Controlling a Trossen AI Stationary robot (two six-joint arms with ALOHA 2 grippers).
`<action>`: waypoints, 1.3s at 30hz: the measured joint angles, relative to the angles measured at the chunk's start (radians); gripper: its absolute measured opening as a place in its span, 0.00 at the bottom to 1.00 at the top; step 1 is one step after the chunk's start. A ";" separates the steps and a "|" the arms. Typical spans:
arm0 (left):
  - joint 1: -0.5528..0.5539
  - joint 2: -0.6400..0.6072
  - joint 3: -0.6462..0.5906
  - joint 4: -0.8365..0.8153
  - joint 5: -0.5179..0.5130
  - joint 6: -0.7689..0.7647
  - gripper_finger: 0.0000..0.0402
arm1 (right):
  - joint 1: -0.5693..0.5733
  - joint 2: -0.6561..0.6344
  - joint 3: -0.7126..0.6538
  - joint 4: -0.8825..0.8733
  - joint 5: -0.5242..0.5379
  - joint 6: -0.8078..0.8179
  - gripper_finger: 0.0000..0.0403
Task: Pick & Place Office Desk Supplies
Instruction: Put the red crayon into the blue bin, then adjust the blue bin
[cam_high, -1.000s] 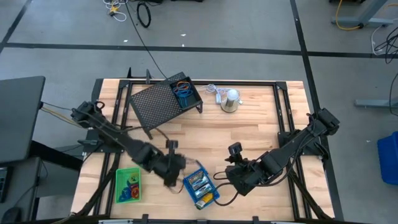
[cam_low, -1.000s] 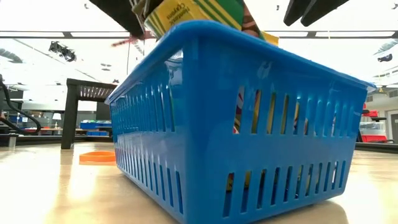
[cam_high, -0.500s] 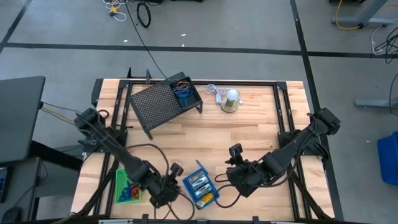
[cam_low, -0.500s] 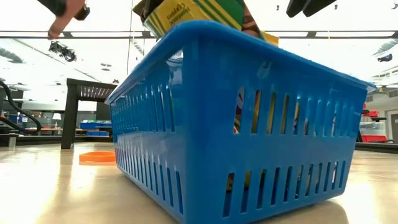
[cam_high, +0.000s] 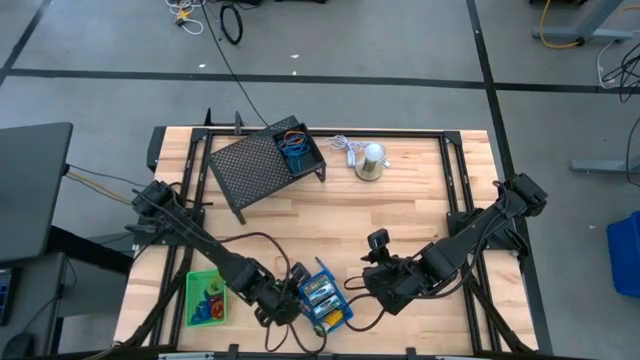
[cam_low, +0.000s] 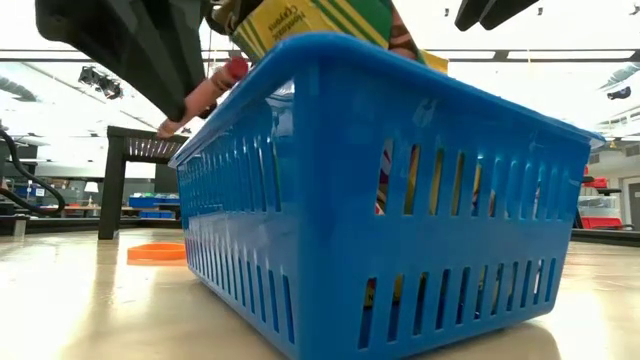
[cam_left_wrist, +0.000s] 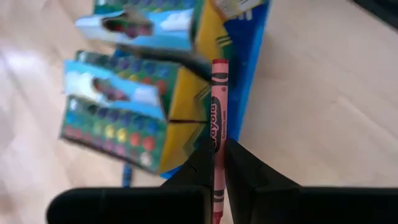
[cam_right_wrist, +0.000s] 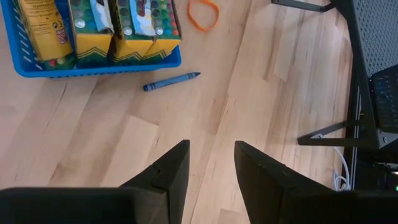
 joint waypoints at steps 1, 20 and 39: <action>0.005 0.000 0.000 0.002 0.013 0.008 0.04 | 0.000 0.000 0.000 0.000 0.000 0.000 0.33; 0.085 0.045 0.002 0.029 0.126 0.084 0.15 | 0.000 0.000 0.000 0.007 0.000 0.001 0.33; 0.016 -0.047 0.000 -0.081 0.035 -0.197 0.46 | -0.004 0.000 0.000 0.052 -0.023 -0.001 0.34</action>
